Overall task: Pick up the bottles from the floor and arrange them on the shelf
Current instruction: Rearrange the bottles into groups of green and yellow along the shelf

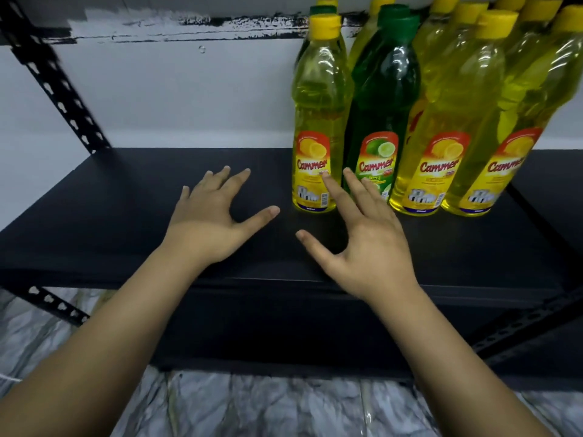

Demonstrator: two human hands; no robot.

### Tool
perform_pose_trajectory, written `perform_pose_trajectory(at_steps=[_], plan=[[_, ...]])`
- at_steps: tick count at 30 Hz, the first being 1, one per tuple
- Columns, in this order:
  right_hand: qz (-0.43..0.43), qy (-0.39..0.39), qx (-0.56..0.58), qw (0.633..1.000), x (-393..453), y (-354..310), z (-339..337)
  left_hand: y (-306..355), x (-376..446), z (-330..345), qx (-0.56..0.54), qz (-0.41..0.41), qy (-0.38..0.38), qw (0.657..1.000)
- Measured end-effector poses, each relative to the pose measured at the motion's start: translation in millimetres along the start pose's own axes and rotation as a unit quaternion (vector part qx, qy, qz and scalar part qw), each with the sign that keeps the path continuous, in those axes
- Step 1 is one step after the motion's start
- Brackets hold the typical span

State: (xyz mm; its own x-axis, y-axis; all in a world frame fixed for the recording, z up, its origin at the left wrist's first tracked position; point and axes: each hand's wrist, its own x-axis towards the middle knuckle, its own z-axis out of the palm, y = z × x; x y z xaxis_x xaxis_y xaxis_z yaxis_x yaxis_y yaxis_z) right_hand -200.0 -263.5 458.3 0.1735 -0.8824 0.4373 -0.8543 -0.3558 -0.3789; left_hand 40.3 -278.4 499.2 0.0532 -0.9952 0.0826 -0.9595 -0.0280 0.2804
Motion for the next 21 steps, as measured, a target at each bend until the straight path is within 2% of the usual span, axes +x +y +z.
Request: perform_pose_trajectory(at_steps=[3,8,13,17,21], plan=[[0.022,0.012,-0.016,1.0,8.5,-24.4,8.2,-25.6,-6.8,-14.4,0.006,0.028,0.003,1.0],[0.078,0.05,-0.038,0.995,16.0,-60.4,17.7,-73.2,-13.1,-32.8,0.01,0.05,-0.053,0.997],[0.098,0.12,-0.031,0.987,14.0,-55.2,8.5,-68.7,0.5,-30.5,-0.058,0.085,-0.053,0.993],[0.08,0.203,0.004,0.976,21.3,-24.5,-9.6,-20.7,23.0,-12.6,-0.181,0.119,0.026,0.976],[0.06,0.246,0.02,0.967,44.3,4.3,-24.8,37.2,44.0,5.9,-0.303,0.173,0.166,0.922]])
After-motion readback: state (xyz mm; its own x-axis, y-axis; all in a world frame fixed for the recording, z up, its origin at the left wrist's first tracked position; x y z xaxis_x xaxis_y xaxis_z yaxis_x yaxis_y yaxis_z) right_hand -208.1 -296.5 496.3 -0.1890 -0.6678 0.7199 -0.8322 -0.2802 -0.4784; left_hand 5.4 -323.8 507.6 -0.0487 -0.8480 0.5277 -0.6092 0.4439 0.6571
